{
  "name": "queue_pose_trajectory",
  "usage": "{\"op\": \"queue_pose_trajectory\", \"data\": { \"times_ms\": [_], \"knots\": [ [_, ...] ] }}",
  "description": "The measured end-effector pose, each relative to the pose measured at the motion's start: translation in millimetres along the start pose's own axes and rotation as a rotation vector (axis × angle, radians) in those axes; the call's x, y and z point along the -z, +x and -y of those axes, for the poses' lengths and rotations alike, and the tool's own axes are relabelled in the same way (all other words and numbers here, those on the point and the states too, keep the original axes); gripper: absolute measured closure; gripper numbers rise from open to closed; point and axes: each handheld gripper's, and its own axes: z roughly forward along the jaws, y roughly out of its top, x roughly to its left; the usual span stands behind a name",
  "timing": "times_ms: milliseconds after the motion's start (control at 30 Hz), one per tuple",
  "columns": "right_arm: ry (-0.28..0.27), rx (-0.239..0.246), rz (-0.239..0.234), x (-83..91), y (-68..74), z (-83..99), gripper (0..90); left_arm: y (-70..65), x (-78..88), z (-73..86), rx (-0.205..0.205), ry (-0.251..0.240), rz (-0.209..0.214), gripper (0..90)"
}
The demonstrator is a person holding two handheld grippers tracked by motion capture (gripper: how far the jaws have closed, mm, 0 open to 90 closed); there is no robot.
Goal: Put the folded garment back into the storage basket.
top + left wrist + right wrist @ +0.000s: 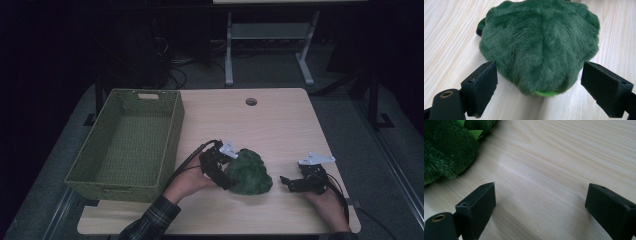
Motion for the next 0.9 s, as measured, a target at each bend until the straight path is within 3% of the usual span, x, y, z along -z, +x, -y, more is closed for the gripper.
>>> {"op": "queue_pose_trajectory", "data": {
  "times_ms": [367, 533, 900],
  "knots": [
    [0.000, -0.005, 0.002, 0.1, 0.0, 0.0, 9.6, -0.5, -38.0, -5.9, -0.025, 0.080, 0.033, 12.7],
    [0.000, -0.004, 0.002, 0.2, -0.1, 0.0, 9.7, -3.0, -56.4, -3.2, -0.027, 0.113, 0.021, 12.5],
    [0.000, -0.004, 0.003, 0.2, -0.1, 0.1, 9.8, -2.6, -65.7, -2.0, -0.043, 0.160, 0.009, 12.4]
  ]
}}
